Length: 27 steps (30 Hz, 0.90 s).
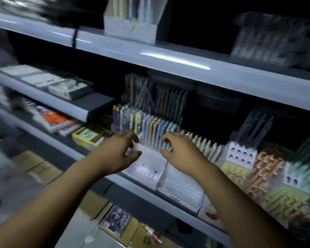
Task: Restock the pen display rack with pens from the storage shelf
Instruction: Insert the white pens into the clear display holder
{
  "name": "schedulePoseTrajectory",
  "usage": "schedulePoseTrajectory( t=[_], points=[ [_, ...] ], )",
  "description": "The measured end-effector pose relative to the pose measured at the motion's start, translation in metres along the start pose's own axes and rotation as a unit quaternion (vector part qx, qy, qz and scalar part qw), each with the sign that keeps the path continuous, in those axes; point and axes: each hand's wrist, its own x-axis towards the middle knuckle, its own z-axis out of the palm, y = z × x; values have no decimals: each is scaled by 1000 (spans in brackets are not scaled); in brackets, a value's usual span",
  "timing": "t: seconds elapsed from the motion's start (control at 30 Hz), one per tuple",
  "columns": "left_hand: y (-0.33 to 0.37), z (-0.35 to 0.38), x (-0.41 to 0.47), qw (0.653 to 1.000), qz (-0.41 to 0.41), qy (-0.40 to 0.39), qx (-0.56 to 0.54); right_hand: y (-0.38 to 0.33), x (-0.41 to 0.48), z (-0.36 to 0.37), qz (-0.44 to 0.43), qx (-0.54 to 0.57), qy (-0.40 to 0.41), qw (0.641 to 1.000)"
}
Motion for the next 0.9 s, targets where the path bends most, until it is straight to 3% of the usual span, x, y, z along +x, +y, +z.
schedulePoseTrajectory(
  t=[0.27,0.53,0.9],
  points=[
    [-43,-84,-153,975,-203,42,78,-158,27,42,-209,34,-49,976],
    [-86,-167,-308,911,-386,105,94,-341,19,81,-371,41,-129,919],
    [-192,-260,-530,836,-513,167,97,-636,-29,182,-501,57,-170,847]
  ],
)
